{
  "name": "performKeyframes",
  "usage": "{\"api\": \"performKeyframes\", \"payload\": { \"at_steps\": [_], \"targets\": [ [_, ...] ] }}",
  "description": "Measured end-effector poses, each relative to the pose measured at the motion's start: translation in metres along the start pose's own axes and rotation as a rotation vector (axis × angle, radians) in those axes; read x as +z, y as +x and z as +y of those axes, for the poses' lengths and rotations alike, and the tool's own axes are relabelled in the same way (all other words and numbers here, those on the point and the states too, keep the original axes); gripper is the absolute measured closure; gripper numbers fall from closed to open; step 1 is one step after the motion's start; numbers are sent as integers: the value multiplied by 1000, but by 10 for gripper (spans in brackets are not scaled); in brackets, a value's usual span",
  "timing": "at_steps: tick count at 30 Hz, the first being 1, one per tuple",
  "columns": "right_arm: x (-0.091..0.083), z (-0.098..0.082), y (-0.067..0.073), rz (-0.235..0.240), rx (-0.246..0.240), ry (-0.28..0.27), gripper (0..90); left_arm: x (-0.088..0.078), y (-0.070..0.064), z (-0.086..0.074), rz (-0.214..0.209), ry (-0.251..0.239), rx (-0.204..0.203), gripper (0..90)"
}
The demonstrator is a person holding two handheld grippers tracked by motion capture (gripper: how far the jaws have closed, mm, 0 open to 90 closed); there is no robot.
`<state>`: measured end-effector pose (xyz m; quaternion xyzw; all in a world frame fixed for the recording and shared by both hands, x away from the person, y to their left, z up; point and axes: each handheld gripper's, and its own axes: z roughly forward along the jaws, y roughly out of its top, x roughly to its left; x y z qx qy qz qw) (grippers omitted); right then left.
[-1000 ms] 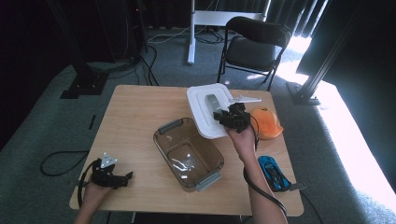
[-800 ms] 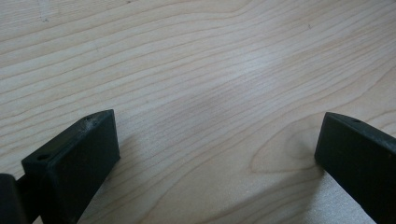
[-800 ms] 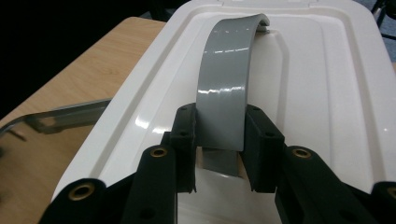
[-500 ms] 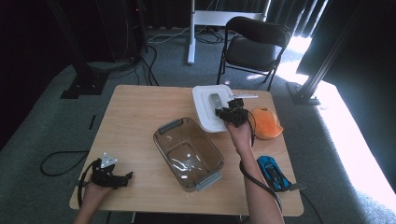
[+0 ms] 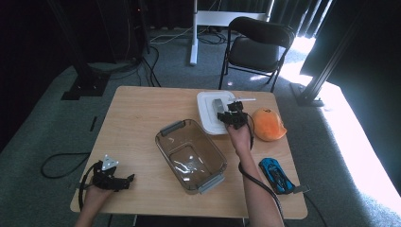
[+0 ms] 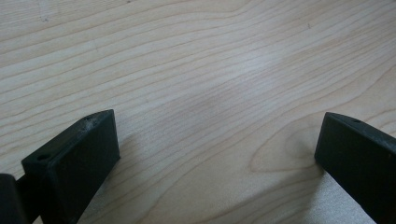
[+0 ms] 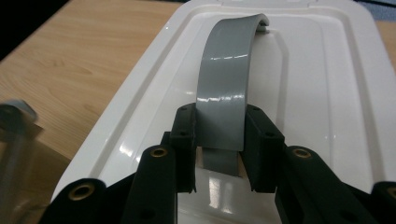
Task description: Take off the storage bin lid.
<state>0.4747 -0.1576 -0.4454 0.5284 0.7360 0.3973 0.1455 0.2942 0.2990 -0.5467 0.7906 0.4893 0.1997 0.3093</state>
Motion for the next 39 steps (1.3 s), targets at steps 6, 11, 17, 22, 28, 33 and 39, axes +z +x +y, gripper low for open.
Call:
{"api": "performKeyframes", "payload": {
  "at_steps": [6, 11, 17, 22, 28, 33, 39],
  "targets": [
    [15, -14, -4, 8, 24, 42, 681, 0, 0, 0, 0, 0, 0, 2],
    [25, -28, -5, 23, 52, 52, 680, 0, 0, 0, 0, 0, 0, 2],
    [37, -41, -2, 17, 54, 55, 680, 0, 0, 0, 0, 0, 0, 2],
    [42, -49, 2, 10, 43, 64, 680, 0, 0, 0, 0, 0, 1, 2],
    [50, -60, 6, 10, 35, 86, 679, 0, 0, 0, -1, 1, 2, 2],
    [53, -64, 5, 34, 31, 108, 620, 0, 0, 0, -1, 2, 3, 2],
    [45, -62, 4, 55, 19, 101, 447, 0, 0, 0, 0, 2, 3, 2]
  ]
}}
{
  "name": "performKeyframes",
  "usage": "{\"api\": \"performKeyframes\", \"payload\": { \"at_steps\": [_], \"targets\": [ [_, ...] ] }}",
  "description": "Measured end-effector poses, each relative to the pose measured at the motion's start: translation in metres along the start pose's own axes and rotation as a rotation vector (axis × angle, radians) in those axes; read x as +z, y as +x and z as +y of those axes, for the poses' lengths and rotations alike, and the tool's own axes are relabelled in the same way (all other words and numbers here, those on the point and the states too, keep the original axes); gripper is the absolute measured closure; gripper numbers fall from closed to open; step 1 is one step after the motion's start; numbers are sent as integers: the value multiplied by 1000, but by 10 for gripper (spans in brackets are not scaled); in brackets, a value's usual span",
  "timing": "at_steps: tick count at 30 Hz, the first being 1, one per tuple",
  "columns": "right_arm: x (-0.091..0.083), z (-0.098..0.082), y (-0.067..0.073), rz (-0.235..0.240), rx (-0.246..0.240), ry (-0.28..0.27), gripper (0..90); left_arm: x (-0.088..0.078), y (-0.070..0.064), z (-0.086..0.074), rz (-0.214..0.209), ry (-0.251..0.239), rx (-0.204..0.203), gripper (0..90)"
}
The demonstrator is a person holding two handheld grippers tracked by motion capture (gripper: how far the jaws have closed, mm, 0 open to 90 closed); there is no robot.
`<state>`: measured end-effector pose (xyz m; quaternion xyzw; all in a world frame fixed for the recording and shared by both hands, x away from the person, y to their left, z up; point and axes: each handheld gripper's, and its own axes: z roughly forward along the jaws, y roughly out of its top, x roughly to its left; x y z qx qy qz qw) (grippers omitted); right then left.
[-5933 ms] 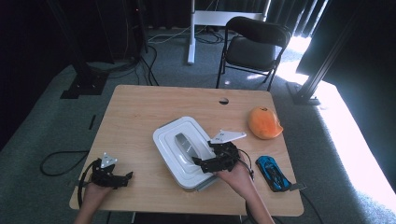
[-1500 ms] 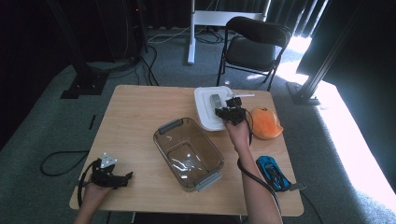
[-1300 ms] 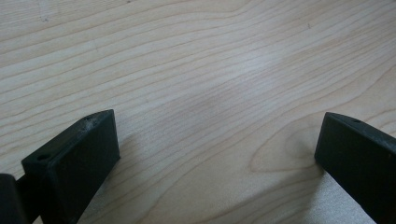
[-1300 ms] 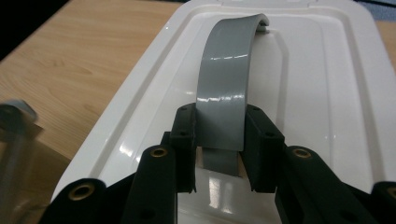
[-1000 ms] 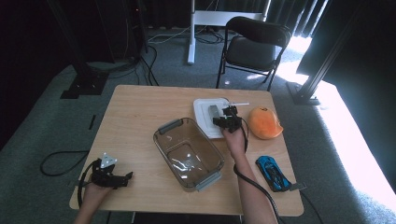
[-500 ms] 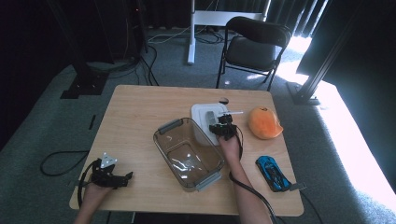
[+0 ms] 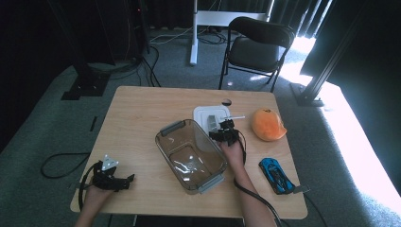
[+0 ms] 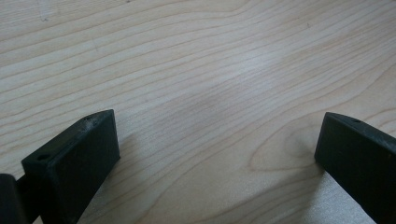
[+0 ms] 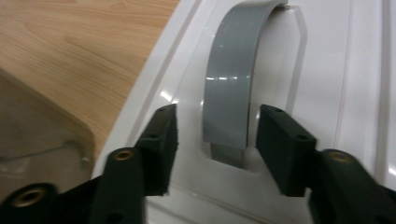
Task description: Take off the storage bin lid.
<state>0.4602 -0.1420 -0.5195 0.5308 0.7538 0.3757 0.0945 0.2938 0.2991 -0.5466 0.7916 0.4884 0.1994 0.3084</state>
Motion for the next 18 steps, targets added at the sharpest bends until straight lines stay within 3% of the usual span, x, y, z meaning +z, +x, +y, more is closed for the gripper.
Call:
{"api": "performKeyframes", "payload": {
  "at_steps": [12, 18],
  "targets": [
    [-31, 4, -6, 28, -22, -37, 333, 0, 0, 0, 0, 0, 0, 2],
    [-45, 4, -8, 37, -43, -48, 316, 0, 0, 0, 0, 0, 0, 2]
  ]
}}
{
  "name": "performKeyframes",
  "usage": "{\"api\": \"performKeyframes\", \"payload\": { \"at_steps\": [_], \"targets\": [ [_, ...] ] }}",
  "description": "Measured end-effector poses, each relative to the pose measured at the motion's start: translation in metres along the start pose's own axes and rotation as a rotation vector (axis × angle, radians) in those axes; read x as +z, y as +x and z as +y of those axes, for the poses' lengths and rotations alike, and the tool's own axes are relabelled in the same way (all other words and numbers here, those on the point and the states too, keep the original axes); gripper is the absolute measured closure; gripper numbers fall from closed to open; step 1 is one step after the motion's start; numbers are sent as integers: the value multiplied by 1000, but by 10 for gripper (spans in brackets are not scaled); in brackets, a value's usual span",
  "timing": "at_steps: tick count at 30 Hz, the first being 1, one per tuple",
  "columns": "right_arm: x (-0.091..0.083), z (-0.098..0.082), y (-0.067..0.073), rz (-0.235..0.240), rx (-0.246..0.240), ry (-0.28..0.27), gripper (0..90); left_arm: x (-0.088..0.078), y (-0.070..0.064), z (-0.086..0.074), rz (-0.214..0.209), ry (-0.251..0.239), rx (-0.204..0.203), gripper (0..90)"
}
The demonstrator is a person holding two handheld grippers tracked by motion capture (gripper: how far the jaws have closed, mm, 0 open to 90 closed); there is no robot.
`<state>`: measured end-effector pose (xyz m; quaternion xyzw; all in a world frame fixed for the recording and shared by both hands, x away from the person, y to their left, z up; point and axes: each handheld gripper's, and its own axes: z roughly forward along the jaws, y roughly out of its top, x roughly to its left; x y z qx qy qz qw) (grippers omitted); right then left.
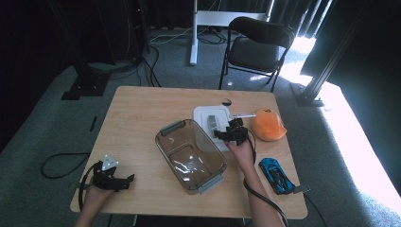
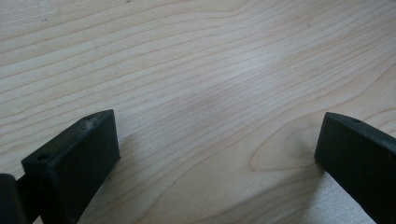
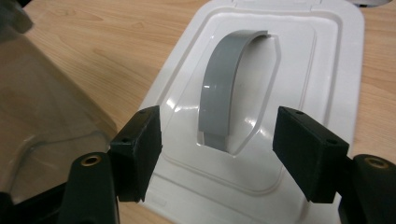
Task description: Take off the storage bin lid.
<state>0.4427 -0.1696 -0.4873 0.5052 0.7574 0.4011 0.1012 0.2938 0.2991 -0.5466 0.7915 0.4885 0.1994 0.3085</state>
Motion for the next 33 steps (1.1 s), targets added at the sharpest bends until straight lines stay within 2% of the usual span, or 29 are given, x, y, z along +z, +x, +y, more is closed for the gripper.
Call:
{"api": "performKeyframes", "payload": {
  "at_steps": [11, 20, 29, 33],
  "targets": [
    [-31, 2, -4, -30, -45, -35, 292, 0, 0, 0, 0, 0, 0, 2],
    [-61, -1, -19, -43, -24, -82, 205, 0, 0, 0, 0, 0, 0, 2],
    [-86, -15, -32, -79, -29, -89, 196, 0, 0, 0, 0, 0, 0, 2],
    [-100, -22, -39, -95, -20, -107, 196, 0, 0, 0, 0, 0, 0, 2]
  ]
}}
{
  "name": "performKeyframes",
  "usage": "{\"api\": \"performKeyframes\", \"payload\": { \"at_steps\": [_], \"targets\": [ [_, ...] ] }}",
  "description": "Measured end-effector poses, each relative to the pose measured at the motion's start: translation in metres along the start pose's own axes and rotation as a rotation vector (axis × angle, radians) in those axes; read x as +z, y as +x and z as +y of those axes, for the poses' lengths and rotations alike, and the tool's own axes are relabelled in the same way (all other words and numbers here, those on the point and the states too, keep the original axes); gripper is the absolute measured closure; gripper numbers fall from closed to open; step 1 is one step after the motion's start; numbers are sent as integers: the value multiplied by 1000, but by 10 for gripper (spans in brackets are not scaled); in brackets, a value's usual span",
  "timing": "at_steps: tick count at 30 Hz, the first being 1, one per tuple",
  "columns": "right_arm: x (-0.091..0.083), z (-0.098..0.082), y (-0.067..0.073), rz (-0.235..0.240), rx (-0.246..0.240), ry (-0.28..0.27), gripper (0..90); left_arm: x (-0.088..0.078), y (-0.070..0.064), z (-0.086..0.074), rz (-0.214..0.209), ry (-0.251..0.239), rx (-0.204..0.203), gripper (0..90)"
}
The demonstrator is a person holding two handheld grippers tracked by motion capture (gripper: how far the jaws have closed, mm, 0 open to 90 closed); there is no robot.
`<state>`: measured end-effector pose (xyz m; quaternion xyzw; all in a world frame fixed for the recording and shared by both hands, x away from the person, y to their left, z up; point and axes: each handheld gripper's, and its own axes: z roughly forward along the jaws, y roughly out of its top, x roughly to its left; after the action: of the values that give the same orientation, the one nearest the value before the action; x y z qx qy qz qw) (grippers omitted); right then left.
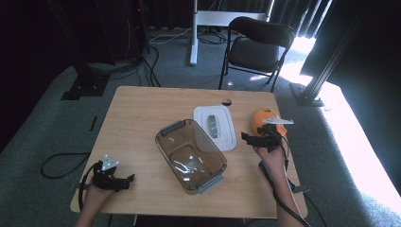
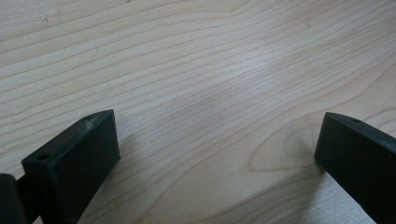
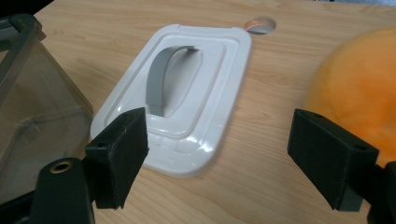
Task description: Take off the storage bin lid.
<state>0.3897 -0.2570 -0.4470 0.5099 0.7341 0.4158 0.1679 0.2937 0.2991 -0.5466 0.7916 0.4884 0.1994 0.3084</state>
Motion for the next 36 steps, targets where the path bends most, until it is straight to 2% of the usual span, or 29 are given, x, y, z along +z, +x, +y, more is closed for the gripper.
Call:
{"api": "performKeyframes", "payload": {
  "at_steps": [5, 11, 13, 20, 26, 36],
  "targets": [
    [-17, -4, -12, -34, 13, -26, 196, 0, 0, 0, 0, 0, 0, 2],
    [-23, 0, -28, -72, 42, -34, 196, 0, 0, 0, 2, 0, -1, 2],
    [-23, 1, -31, -80, 44, -34, 196, 0, 0, 0, 2, 0, -2, 2],
    [-15, 3, -53, -113, 107, -25, 196, 0, 0, 0, 2, 0, -2, 2],
    [-7, 4, -65, -138, 131, -2, 196, 0, 0, 0, 2, 0, -2, 2],
    [-3, 6, -77, -163, 158, 12, 196, 0, 0, 0, 2, 0, -2, 2]
  ]
}}
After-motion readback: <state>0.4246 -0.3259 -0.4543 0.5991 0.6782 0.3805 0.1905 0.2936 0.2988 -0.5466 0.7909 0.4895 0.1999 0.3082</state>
